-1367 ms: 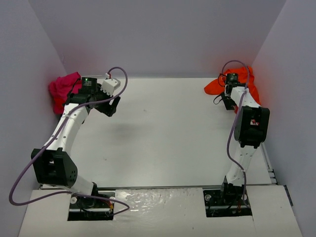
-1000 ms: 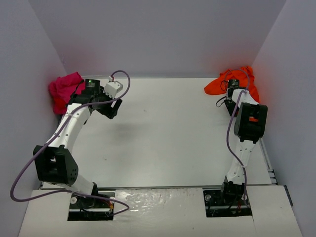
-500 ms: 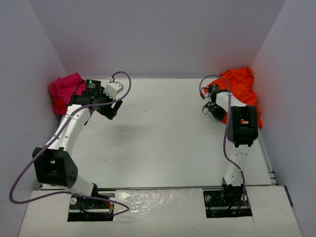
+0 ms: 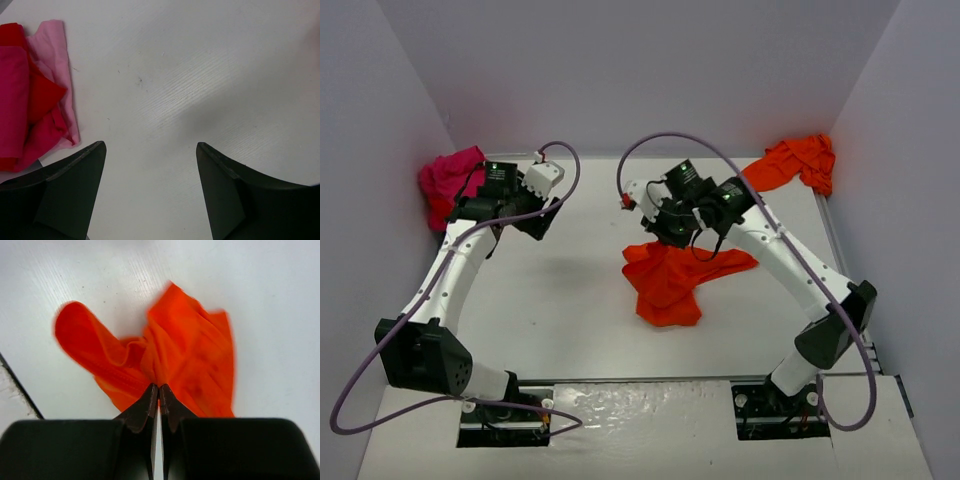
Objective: Fold and stack the t-shirts
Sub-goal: Move the tshirt to the center of the board
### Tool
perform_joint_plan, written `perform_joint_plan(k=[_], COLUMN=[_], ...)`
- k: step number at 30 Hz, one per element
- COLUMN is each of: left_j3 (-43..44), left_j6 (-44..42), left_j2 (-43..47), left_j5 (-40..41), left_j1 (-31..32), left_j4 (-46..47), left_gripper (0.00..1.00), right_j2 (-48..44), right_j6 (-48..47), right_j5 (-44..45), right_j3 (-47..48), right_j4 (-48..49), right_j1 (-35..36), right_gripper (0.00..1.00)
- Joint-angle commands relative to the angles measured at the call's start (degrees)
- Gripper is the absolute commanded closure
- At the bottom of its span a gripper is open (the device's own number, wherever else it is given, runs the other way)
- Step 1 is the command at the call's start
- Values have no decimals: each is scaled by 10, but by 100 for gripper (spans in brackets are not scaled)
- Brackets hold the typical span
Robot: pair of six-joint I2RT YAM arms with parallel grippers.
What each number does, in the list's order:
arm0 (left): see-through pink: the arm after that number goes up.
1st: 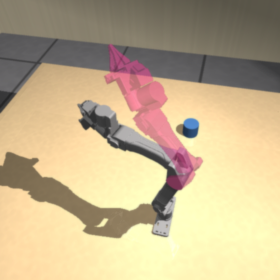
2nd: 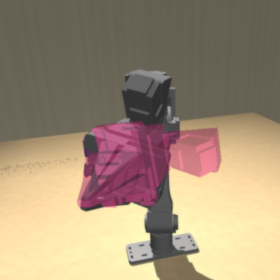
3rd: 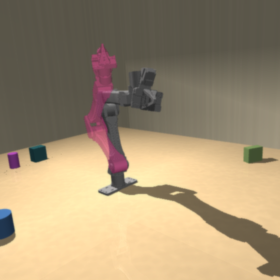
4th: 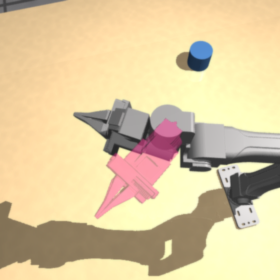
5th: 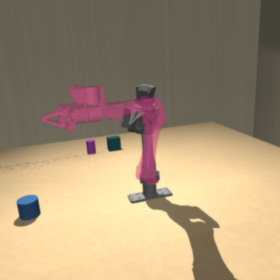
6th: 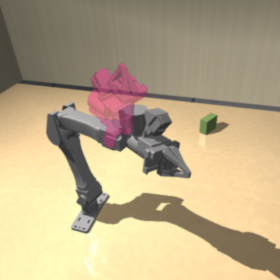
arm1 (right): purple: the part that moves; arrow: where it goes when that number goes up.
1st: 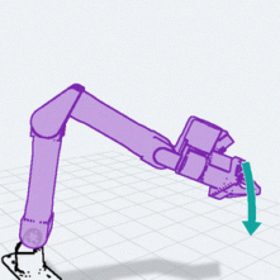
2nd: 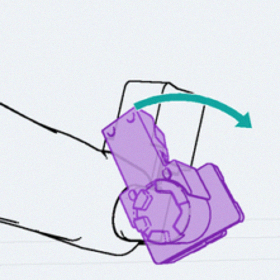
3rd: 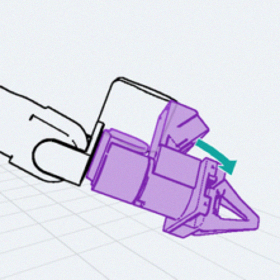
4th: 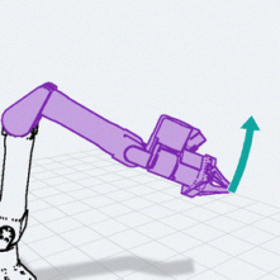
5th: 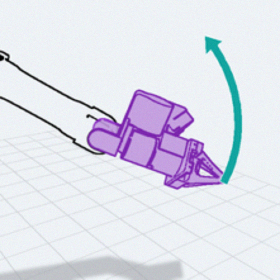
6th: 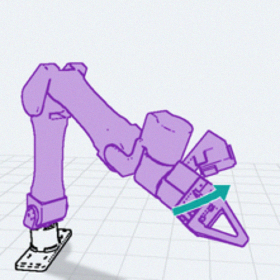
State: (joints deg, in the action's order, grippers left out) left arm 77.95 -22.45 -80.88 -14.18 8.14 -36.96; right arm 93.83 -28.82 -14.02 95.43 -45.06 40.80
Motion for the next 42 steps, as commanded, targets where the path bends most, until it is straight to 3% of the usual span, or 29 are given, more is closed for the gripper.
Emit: perform_joint_plan(k=[1, 5, 8, 10, 11, 14, 16, 17, 24, 28, 32, 36, 42], left_j3=[17, 18, 21, 22, 22, 26, 26, 25, 43, 65, 39, 11, 24], left_j6=[-3, -4, 1, 4, 3, -1, -1, -1, -24, -65, -99, -81, -61], left_j2=[26, 16, 7, 2, 0, -8, -9, -9, -22, -28, -16, -12, -24], left_j5=[16, 15, 17, 17, 16, 13, 7, 4, -30, -73, -63, -24, -31], left_j1=[3, 3, 2, 2, 3, 3, 4, 4, 17, 61, 132, 148, 148], left_j4=[23, 23, 25, 26, 25, 14, 13, 13, -39, -114, -146, -104, -101], left_gripper=[30, 30, 30, 30, 30, 30, 30, 30, 30, 30, 30, 30, 30], right_j2=[-76, -109, -136, -152, -156, -144, -124, -114, -93, -104, -124, -102, -22], right_j6=[-27, -21, -26, -16, -16, -25, -25, -28, -25, -25, -44, -39, -20], right_j5=[-42, -11, 37, 133, 185, 242, 256, 260, 289, 285, 279, 231, 169], right_j3=[86, 138, 104, 59, 39, -12, -43, -60, -97, -101, -176, -225, -244], right_j4=[-88, -66, -1, 89, 108, 146, 147, 147, 174, 147, 137, 120, 120], right_j1=[-35, -95, -154, -163, -166, -172, -171, -170, -173, -173, -174, -174, -167], right_gripper=[100, 100, 100, 100, 95, 49, 8, 0, 0, 0, 1, 18, 27])
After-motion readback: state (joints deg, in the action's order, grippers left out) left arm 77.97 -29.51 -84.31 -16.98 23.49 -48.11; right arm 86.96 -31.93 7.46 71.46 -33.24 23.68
